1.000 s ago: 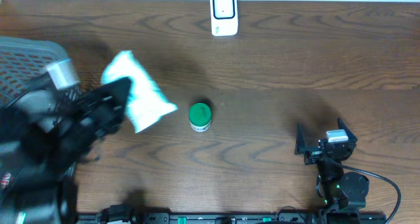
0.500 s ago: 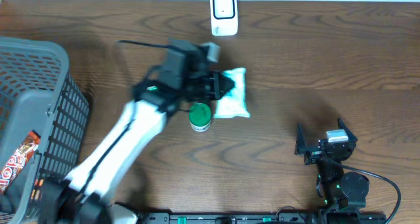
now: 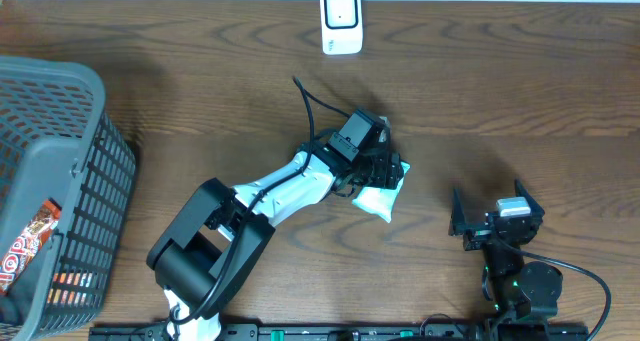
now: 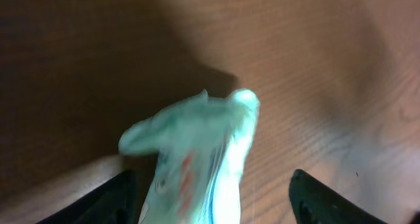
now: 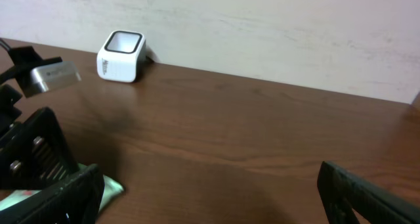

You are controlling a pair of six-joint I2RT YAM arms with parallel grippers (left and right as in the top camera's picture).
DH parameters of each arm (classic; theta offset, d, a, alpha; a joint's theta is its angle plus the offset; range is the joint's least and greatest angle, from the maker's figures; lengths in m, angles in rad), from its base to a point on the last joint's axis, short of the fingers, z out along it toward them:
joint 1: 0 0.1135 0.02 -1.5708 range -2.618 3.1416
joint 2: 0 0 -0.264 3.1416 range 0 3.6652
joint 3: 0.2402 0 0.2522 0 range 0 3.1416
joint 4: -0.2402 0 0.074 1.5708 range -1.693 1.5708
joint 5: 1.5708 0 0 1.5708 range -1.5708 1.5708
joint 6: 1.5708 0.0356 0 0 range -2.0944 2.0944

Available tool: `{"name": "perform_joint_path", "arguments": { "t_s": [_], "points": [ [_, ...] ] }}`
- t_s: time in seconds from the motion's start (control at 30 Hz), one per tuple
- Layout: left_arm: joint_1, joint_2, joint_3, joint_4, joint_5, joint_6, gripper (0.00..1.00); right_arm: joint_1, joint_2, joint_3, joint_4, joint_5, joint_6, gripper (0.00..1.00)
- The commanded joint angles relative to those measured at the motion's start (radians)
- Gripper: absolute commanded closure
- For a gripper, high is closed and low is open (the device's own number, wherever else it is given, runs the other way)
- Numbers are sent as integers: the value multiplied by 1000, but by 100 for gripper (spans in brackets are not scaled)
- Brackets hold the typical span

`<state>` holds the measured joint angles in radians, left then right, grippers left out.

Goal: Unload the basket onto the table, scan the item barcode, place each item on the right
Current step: 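Carry the wet-wipe pack right of the jar and release it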

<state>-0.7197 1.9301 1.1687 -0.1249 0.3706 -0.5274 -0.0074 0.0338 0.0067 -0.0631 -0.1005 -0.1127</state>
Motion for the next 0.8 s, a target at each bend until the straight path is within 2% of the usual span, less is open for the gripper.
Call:
{"name": "perform_joint_path", "arguments": {
  "t_s": [0.0,0.1,0.13,0.17,0.2,0.27,0.5,0.77],
  "points": [
    [3,-56,12,3,-103,11,24,16,-1,-1,-4,-2,11,1],
    [6,-128,20,3,-104,35,25,16,-1,-1,-3,-2,11,1],
    [6,-160,20,3,-105,44,31,16,-1,-1,-4,-2,11,1],
    [8,-183,20,-1,-118,49,43,16,-1,-1,-4,-2,11,1],
    [8,-216,20,-14,-150,48,70,16,-1,-1,-4,-2,11,1],
    [8,-234,20,-37,-175,48,92,16,-1,-1,-4,-2,11,1],
    [5,-157,20,-110,-167,5,92,16,-1,-1,-4,-2,11,1],
    [-5,11,20,-95,-10,-32,93,16,-1,-1,-4,-2,11,1]
  ]
}}
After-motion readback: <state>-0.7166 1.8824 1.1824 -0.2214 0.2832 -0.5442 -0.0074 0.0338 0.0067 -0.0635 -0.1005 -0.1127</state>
